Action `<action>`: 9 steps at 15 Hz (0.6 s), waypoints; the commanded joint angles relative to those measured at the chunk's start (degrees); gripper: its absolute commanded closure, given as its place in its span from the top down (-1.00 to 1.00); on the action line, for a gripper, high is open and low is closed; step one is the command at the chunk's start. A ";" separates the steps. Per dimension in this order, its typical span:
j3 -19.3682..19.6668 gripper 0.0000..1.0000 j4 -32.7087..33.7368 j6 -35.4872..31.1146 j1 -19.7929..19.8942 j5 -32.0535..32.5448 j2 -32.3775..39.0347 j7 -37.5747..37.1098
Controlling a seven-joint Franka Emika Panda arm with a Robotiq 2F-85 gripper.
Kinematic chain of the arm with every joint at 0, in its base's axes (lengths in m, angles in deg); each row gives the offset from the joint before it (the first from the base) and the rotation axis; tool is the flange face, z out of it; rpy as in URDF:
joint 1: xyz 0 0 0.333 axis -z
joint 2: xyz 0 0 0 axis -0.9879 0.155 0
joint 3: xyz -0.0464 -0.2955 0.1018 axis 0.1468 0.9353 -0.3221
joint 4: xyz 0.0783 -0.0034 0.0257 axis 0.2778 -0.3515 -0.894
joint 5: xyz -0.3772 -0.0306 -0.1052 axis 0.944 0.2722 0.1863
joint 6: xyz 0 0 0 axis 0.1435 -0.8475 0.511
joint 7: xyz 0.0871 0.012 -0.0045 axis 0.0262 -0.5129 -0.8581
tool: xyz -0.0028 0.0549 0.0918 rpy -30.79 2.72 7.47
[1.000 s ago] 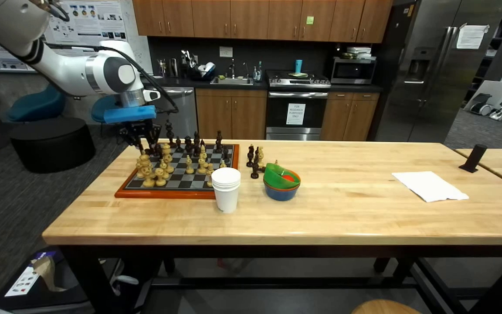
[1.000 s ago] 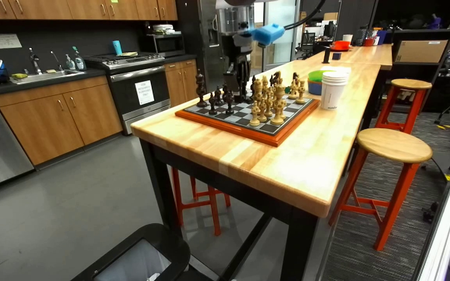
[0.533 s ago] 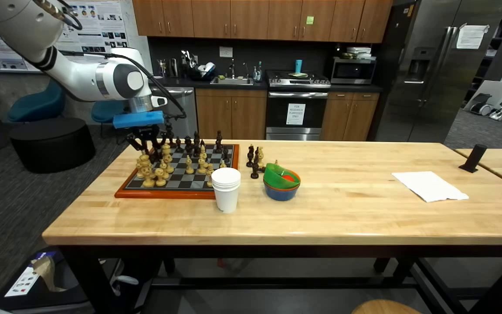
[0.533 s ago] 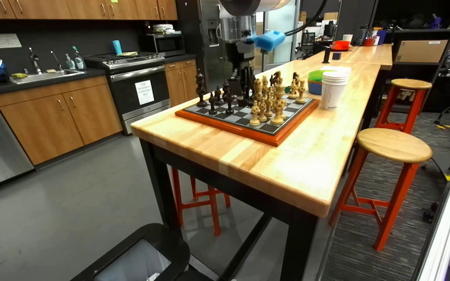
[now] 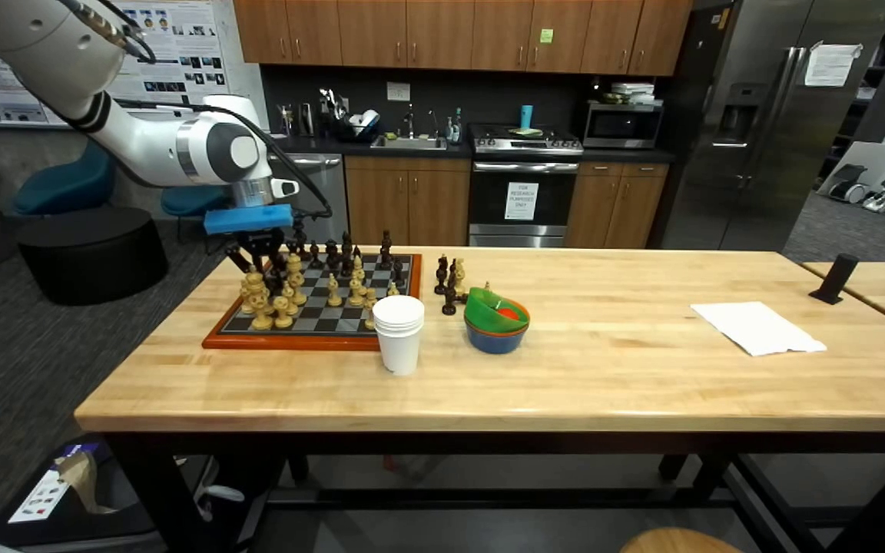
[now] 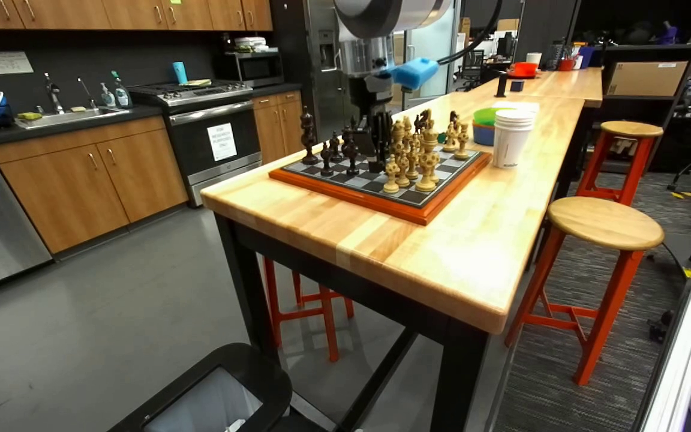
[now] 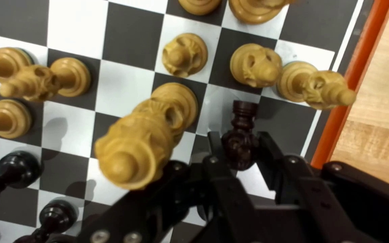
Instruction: Pick up the fallen black chess piece and move it to the left
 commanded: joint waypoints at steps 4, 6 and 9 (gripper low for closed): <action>-0.01 -0.85 0.63 -1.20 0.57 -0.74 1.78 1.92; 0.02 -0.36 0.80 -1.24 0.71 -0.69 2.15 2.02; 0.03 0.04 0.95 -1.21 0.91 -0.58 2.38 2.41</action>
